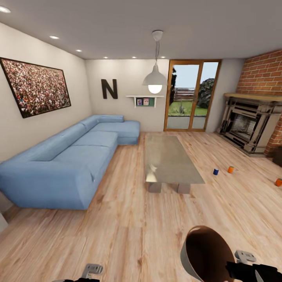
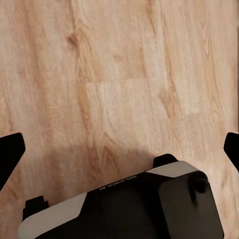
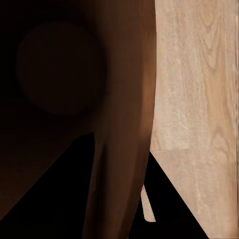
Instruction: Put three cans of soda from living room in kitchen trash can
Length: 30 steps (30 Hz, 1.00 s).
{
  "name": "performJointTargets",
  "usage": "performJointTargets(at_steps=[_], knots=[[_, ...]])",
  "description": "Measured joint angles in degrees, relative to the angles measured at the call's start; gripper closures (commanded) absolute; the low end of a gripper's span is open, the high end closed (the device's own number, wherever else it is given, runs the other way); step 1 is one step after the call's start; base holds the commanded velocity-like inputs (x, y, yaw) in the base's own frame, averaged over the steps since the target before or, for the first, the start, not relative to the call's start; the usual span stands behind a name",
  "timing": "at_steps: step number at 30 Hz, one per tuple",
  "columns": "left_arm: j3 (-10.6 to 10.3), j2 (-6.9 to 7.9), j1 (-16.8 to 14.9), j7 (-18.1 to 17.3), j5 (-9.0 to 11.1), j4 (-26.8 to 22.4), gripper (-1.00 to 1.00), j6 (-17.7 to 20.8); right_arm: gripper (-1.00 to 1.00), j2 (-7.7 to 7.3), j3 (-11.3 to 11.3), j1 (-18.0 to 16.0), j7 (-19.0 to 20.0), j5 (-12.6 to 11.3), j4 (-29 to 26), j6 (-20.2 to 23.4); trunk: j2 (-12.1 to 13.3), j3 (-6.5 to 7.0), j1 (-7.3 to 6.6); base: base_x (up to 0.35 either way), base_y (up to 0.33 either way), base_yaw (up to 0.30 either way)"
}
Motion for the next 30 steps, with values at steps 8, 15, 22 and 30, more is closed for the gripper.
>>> performJointTargets(at_steps=[8,15,22,30], knots=[[0.0,0.00,0.0,0.0,0.0,0.0,-1.00,0.0,1.00,0.07,0.0,0.0,0.0,0.2,0.0,0.0,0.0,-0.02,0.00,0.179,-0.198,-0.107],[0.0,0.00,0.0,0.1,0.0,0.0,-1.00,0.0,1.00,0.39,0.5,0.0,0.1,0.4,0.0,-0.1,0.0,-0.02,0.00,0.146,-0.134,-0.001],[0.0,0.00,0.0,0.1,0.0,0.0,-1.00,0.0,1.00,0.60,0.4,0.0,0.0,0.3,0.0,0.0,0.0,-0.10,0.00,0.123,-0.239,-0.068],[0.4,-0.07,0.0,0.2,0.0,0.0,-1.00,0.1,1.00,0.34,0.0,0.0,0.0,0.0,0.0,0.0,0.0,-0.45,0.00,0.032,-0.077,-0.189]])
